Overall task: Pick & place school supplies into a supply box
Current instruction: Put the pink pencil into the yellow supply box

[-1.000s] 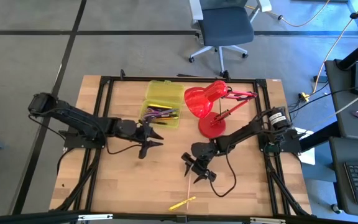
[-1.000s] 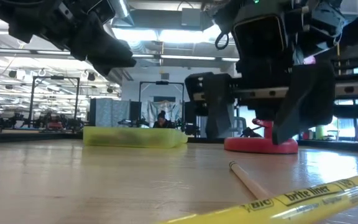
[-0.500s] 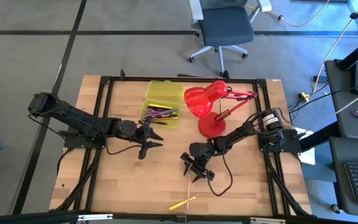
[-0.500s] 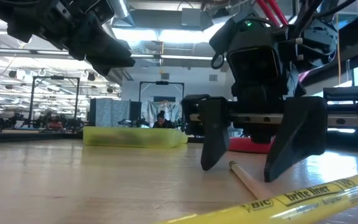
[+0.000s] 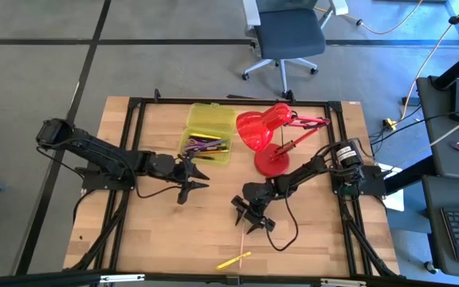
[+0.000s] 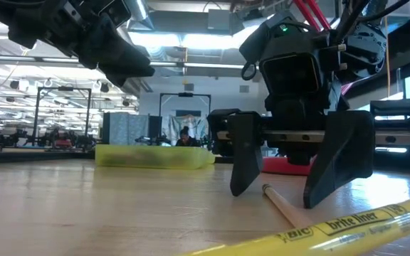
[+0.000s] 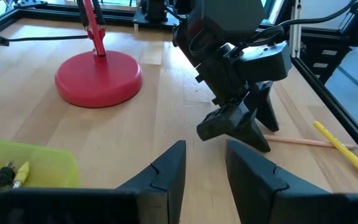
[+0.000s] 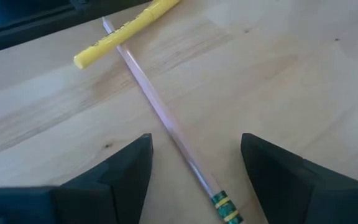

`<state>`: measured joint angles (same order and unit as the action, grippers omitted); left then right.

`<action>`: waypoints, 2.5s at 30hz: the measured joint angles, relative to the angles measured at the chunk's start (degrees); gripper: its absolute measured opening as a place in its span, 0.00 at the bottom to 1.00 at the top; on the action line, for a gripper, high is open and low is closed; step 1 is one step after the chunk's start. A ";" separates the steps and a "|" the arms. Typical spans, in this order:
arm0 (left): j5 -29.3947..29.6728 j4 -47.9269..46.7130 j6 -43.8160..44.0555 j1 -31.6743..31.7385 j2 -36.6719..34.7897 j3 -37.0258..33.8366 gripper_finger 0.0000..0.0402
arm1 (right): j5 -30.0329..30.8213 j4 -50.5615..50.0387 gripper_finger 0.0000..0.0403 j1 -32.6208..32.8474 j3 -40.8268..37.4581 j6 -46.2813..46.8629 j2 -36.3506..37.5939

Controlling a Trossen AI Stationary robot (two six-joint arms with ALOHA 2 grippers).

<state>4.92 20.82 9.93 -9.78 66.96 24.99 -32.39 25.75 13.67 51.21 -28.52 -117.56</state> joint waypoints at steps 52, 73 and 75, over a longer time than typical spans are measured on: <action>0.09 0.00 -0.17 0.02 0.02 0.00 0.27 | 11.50 -0.41 0.12 0.55 0.12 23.29 -2.16; 0.09 -0.09 -0.17 0.01 0.02 0.00 0.26 | 44.57 5.21 0.11 1.37 -0.11 29.47 -2.62; 0.09 -0.09 -0.17 0.02 0.02 0.00 0.26 | 43.55 5.20 0.12 1.18 -0.13 31.25 -2.62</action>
<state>5.02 20.73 9.76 -9.76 66.98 24.99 11.16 30.95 14.85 51.08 2.73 -120.18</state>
